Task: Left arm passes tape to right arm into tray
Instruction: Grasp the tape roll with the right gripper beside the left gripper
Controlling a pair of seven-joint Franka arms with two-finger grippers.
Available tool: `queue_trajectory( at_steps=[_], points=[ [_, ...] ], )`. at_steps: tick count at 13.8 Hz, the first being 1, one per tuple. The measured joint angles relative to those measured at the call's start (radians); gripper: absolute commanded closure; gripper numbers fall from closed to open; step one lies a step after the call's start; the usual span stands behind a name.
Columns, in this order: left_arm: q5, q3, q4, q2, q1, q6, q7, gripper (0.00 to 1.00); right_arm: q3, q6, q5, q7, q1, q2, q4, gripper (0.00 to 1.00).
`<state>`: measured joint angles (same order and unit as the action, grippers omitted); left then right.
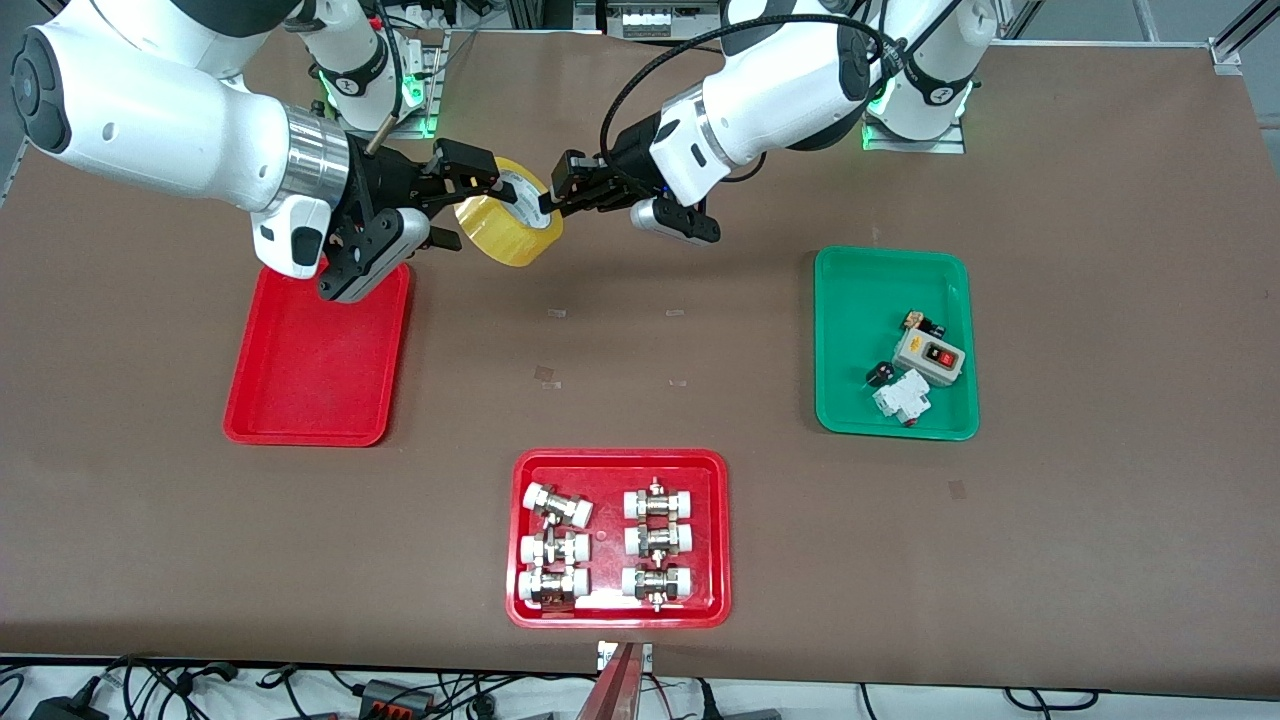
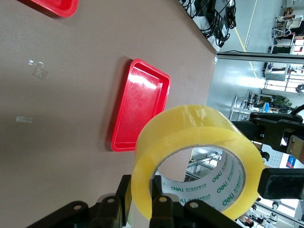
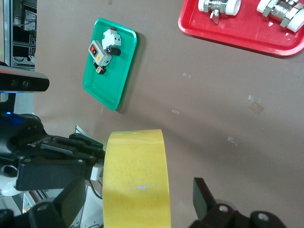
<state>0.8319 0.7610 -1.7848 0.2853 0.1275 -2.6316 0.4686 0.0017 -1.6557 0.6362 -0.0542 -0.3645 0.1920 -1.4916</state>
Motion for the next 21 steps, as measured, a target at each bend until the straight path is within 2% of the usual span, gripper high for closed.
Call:
queue_trajectory(
  at_steps=[2,3,7,8,10,13,14,15,16,17,21],
  points=[
    [0.000,0.000,0.000,0.000,0.000,0.000,0.000,0.99,0.000,0.001,0.000,0.000,0.000,0.006,0.000,0.00],
    [0.000,0.000,0.000,0.000,0.000,0.000,0.000,0.99,0.000,0.002,0.000,0.000,0.000,0.011,0.000,0.07],
    [0.000,0.000,0.000,0.000,0.000,0.000,0.000,0.99,0.000,0.011,0.000,0.000,0.000,0.022,0.000,0.53],
    [0.000,0.000,0.000,0.000,0.000,0.000,0.000,0.99,0.000,0.012,0.000,0.000,0.000,0.022,0.001,0.60],
    [0.000,0.000,0.001,0.004,0.000,-0.001,0.001,0.99,0.000,0.013,0.000,0.001,-0.002,0.021,0.005,0.64],
    [0.000,-0.001,0.002,0.005,0.000,-0.001,0.001,0.99,-0.001,0.013,0.000,0.001,-0.002,0.022,0.005,0.64],
    [0.000,0.000,0.002,0.005,0.000,-0.001,0.001,0.94,-0.001,0.013,0.000,0.001,-0.002,0.021,0.005,0.64],
    [0.000,-0.001,0.002,0.005,0.000,-0.001,0.001,0.60,-0.001,0.013,0.000,0.001,-0.002,0.021,0.005,0.65],
    [0.000,0.000,0.002,0.005,0.000,-0.001,0.001,0.20,-0.001,0.013,0.000,0.001,-0.002,0.022,0.005,0.65],
    [0.000,0.000,0.005,0.005,0.000,-0.002,0.001,0.11,-0.001,0.013,0.000,0.001,-0.002,0.022,0.005,0.66],
    [0.000,-0.002,0.017,0.005,-0.001,-0.006,0.001,0.10,-0.002,0.013,-0.001,0.001,-0.002,0.025,0.005,0.67]
  ],
)
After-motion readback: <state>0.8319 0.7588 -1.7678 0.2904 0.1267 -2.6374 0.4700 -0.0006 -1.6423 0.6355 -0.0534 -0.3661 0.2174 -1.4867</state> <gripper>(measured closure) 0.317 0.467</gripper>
